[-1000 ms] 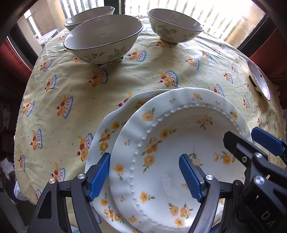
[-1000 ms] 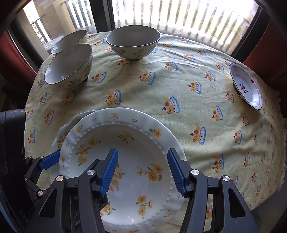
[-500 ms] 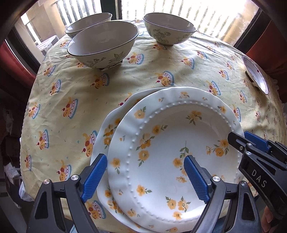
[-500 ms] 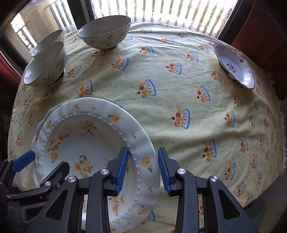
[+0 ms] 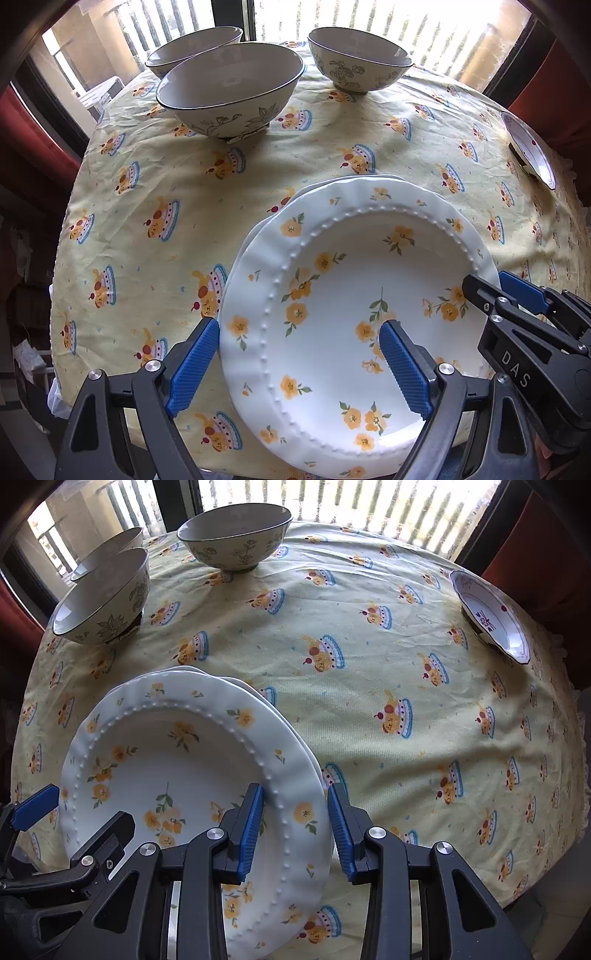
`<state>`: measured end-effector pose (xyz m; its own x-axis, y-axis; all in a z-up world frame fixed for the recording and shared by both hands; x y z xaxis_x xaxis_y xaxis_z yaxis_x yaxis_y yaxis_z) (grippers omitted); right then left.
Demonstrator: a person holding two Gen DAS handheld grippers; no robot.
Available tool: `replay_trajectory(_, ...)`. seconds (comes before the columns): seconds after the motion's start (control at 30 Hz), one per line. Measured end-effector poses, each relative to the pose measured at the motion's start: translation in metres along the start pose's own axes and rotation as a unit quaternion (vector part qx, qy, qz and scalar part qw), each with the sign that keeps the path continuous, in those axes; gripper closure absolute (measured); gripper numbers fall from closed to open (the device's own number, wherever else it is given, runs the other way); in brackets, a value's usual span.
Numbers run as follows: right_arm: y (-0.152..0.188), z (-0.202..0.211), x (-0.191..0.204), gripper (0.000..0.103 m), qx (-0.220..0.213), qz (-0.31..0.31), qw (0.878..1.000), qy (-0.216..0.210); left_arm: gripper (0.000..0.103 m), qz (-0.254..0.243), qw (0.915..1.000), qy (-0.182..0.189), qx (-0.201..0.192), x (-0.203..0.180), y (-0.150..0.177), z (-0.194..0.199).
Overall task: Organize plates and bowls
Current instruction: 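Lower the deep plate onto the flat plate and open both grippers, then move both grippers toward the small red-trimmed dish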
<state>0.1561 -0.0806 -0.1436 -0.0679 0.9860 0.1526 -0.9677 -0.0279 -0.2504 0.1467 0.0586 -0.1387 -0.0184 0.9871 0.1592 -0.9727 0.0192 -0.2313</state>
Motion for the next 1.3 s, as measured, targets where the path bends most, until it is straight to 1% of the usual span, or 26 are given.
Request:
replay_trajectory(0.1,0.000,0.002,-0.002,0.062,0.000,-0.015,1.000,-0.007,0.013,-0.006,1.0000,0.005,-0.004,0.002,0.000,0.003)
replay_trajectory(0.17,0.000,0.006,-0.004,0.060,-0.001,-0.031,0.999,-0.015,0.013,-0.009,0.9998,0.008,-0.013,0.004,-0.002,0.007)
replay_trajectory(0.2,-0.001,0.009,-0.004,0.058,-0.005,-0.033,0.999,-0.012,0.013,-0.011,0.9998,0.009,-0.017,0.005,-0.005,0.009)
replay_trajectory(0.27,-0.003,0.021,-0.003,0.043,-0.024,-0.030,0.999,0.000,0.013,-0.016,0.9994,0.013,-0.026,0.004,-0.010,0.014)
replay_trajectory(0.37,-0.004,0.039,-0.004,0.037,-0.046,-0.038,0.998,-0.001,0.011,-0.023,0.9986,0.017,-0.044,0.004,-0.018,0.024)
replay_trajectory(0.57,-0.014,0.072,-0.018,0.036,-0.087,-0.059,0.994,-0.008,0.010,-0.023,0.9971,0.024,-0.069,-0.005,-0.027,0.047)
replay_trajectory(0.67,-0.021,0.086,-0.026,0.036,-0.112,-0.051,0.992,-0.004,0.010,-0.024,0.9958,0.023,-0.085,-0.019,-0.033,0.058)
replay_trajectory(0.73,-0.023,0.091,-0.033,0.036,-0.121,-0.046,0.992,-0.011,0.010,-0.024,0.9951,0.022,-0.094,-0.031,-0.038,0.064)
replay_trajectory(0.9,-0.030,0.097,-0.056,0.036,-0.124,-0.043,0.991,-0.040,0.010,-0.018,0.9940,0.018,-0.106,-0.064,-0.050,0.078)
replay_trajectory(1.03,-0.039,0.104,-0.085,0.036,-0.124,-0.039,0.990,-0.046,0.010,-0.009,0.9943,0.011,-0.106,-0.093,-0.060,0.085)
replay_trajectory(1.1,-0.045,0.107,-0.098,0.036,-0.122,-0.035,0.990,-0.057,0.010,-0.006,0.9940,0.003,-0.109,-0.108,-0.066,0.089)
replay_trajectory(1.17,-0.050,0.110,-0.112,0.028,-0.122,-0.030,0.990,-0.061,0.010,-0.005,0.9935,-0.003,-0.114,-0.123,-0.072,0.094)
replay_trajectory(1.3,-0.061,0.118,-0.140,0.021,-0.133,-0.022,0.989,-0.059,0.010,-0.001,0.9922,-0.008,-0.125,-0.149,-0.083,0.103)
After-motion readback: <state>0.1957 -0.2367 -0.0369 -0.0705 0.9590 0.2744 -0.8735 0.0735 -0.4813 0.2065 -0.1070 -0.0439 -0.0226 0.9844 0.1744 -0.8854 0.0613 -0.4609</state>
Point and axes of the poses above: each gripper's, at about its wrist camera, not at the fingertips, and z roughly against the way its jaws point, x to its left, y to its underside, the point moved 7 cm from there along -z, roughly the way its jaws point, and after that the axes turned 13 degrees about -y, right-handed, at the moved point
